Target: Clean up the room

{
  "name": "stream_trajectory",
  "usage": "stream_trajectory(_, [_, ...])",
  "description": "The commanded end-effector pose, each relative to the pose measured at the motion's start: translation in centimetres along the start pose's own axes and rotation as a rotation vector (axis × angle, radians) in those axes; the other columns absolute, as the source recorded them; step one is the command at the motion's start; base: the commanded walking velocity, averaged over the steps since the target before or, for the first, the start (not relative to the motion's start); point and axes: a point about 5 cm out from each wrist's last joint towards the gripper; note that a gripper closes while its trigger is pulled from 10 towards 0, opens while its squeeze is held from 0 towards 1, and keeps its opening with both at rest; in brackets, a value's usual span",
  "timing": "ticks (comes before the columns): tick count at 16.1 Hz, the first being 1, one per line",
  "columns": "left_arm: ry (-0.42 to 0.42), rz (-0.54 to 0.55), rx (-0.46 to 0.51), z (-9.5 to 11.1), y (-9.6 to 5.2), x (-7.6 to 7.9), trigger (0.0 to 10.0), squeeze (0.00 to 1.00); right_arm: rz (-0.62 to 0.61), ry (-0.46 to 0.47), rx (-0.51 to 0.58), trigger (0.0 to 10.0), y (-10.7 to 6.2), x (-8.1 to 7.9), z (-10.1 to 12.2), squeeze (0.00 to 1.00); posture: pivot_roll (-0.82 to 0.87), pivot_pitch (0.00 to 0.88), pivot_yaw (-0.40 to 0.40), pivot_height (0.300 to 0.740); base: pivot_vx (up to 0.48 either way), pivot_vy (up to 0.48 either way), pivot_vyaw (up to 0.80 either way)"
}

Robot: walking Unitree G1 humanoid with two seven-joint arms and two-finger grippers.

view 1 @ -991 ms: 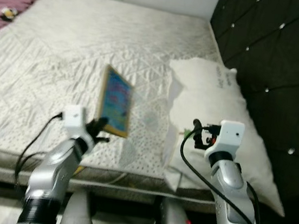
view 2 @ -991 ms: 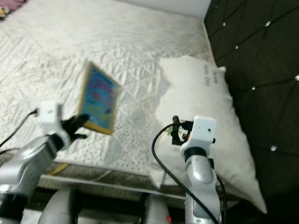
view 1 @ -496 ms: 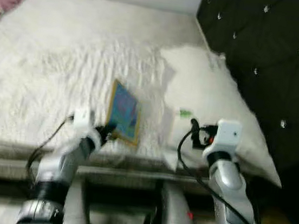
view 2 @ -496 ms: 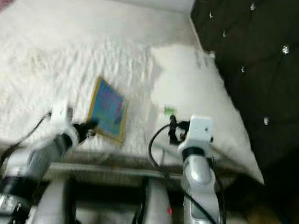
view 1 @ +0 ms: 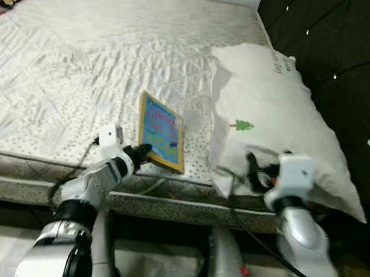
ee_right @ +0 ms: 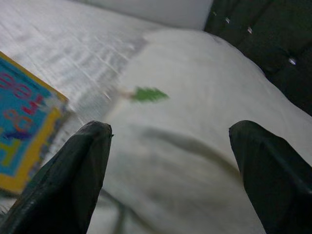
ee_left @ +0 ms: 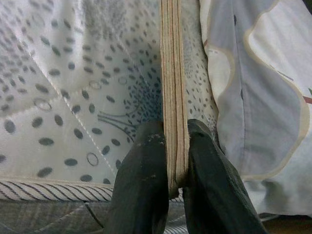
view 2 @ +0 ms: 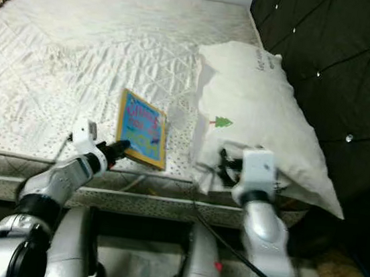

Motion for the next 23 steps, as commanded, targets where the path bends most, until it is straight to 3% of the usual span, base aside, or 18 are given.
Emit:
stream_trajectory(1, [0.012, -0.019, -0.057, -0.7, 0.6, 0.6, 10.0, 0.00, -0.012, -0.013, 0.019, 10.0, -0.3, 0.7, 0.7, 0.00, -0.14, 0.016, -0.074, 0.541, 0.000, 0.000, 0.00])
stream_trajectory(2, [0.015, -0.019, -0.080, -0.9, 0.9, 0.9, 10.0, 0.00, -0.014, -0.020, 0.017, 10.0, -0.5, 0.9, 0.7, 0.00, -0.15, 0.017, -0.074, 0.541, 0.000, 0.000, 0.00])
stream_trajectory(5, [-0.079, -0.062, -0.070, -0.4, 1.9, 2.7, 10.0, 0.00, 0.004, -0.042, 0.019, 10.0, -1.1, 0.9, 1.1, 0.00, -0.19, 0.017, -0.081, 0.541, 0.000, 0.000, 0.00])
stream_trajectory(8, [-0.098, -0.081, -0.093, -0.8, 2.6, 4.0, 10.0, 0.00, 0.023, -0.053, 0.000, 10.0, -2.3, 0.5, 1.0, 0.00, -0.22, 0.015, -0.095, 0.541, 0.000, 0.000, 0.00])
stream_trajectory(14, [-0.108, -0.089, -0.135, -1.3, 3.0, 4.5, 10.0, 0.00, 0.005, -0.104, -0.015, 10.0, -3.9, 1.7, 1.5, 0.00, -0.28, 0.028, -0.090, 0.541, 0.000, 0.000, 0.00])
stream_trajectory(18, [-0.127, -0.102, -0.150, -1.2, 2.9, 4.5, 10.0, 0.00, 0.017, -0.127, -0.008, 10.0, -3.8, 1.8, 2.0, 0.00, -0.30, 0.028, -0.097, 0.541, 0.000, 0.000, 0.00])
stream_trajectory(19, [-0.120, -0.090, -0.147, -1.0, 2.9, 4.3, 10.0, 0.29, 0.022, -0.133, -0.006, 10.0, -3.8, 1.8, 2.0, 0.00, -0.30, 0.028, -0.099, 0.541, 0.000, 0.000, 0.00])
stream_trajectory(20, [-0.114, -0.078, -0.145, -0.9, 2.8, 4.0, 10.0, 1.00, 0.024, -0.136, -0.004, 10.0, -3.7, 1.9, 2.1, 0.00, -0.30, 0.027, -0.100, 0.541, 0.000, 0.000, 0.00])
stream_trajectory(23, [-0.098, -0.036, -0.117, 0.1, 2.6, 3.1, 10.0, 1.00, 0.024, -0.140, 0.002, 10.0, -3.5, 1.9, 2.3, 0.00, -0.30, 0.026, -0.102, 0.541, 0.000, 0.000, 0.00])
Point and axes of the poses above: a point about 5 cm out from each wrist's last joint towards the gripper, its own y axis pointing out of the wrist towards the gripper, its own z axis along the axis of the wrist's last joint, x = y × z, and after that the axes turned 2 degrees about y, right-handed
